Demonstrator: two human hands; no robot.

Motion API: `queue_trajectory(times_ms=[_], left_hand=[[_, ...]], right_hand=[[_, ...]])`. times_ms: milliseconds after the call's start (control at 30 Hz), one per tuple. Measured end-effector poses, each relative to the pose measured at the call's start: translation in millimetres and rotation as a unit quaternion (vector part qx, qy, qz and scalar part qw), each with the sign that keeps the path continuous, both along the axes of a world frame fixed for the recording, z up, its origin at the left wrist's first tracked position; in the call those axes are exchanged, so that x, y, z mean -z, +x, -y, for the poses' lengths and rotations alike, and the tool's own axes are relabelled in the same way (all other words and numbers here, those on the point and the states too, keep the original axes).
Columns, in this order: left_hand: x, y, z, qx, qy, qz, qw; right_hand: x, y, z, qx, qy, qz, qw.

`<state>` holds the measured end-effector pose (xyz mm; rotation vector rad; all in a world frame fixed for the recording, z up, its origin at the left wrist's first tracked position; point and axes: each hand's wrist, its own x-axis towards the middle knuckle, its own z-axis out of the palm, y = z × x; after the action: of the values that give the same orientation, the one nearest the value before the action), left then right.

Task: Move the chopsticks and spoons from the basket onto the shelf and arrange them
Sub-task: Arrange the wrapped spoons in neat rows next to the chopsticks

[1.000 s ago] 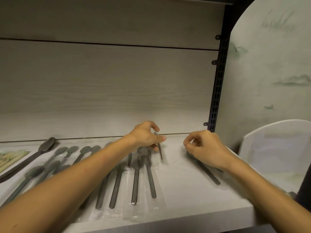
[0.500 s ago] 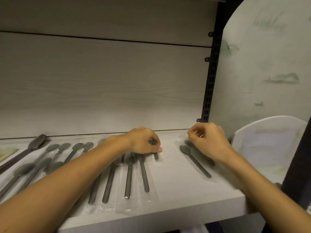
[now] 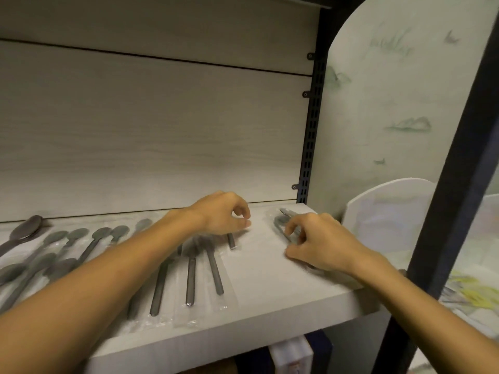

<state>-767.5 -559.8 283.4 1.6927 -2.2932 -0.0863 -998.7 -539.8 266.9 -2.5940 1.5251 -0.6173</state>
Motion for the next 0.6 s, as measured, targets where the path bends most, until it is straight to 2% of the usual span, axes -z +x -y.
queue_trajectory(times_ms=[133, 267, 367, 500, 600], left_hand=[[-5, -9, 0, -0.002, -0.002, -0.001, 1.0], [-5, -31, 4, 0.014, 0.009, 0.02, 1.0], [-2, -54, 6, 0.051, 0.015, 0.031, 0.998], [6, -79, 5, 0.162, 0.016, 0.049, 0.985], [9, -82, 4, 0.186, 0.003, 0.038, 0.982]], right_hand=[[-6, -14, -3, 0.034, 0.012, 0.07, 0.997], [-8, -37, -6, 0.066, -0.019, 0.13, 0.989], [-9, -48, -10, 0.068, -0.028, 0.133, 0.988], [-9, -56, -13, 0.071, -0.045, 0.122, 0.989], [-8, -59, -13, 0.074, -0.046, 0.124, 0.988]])
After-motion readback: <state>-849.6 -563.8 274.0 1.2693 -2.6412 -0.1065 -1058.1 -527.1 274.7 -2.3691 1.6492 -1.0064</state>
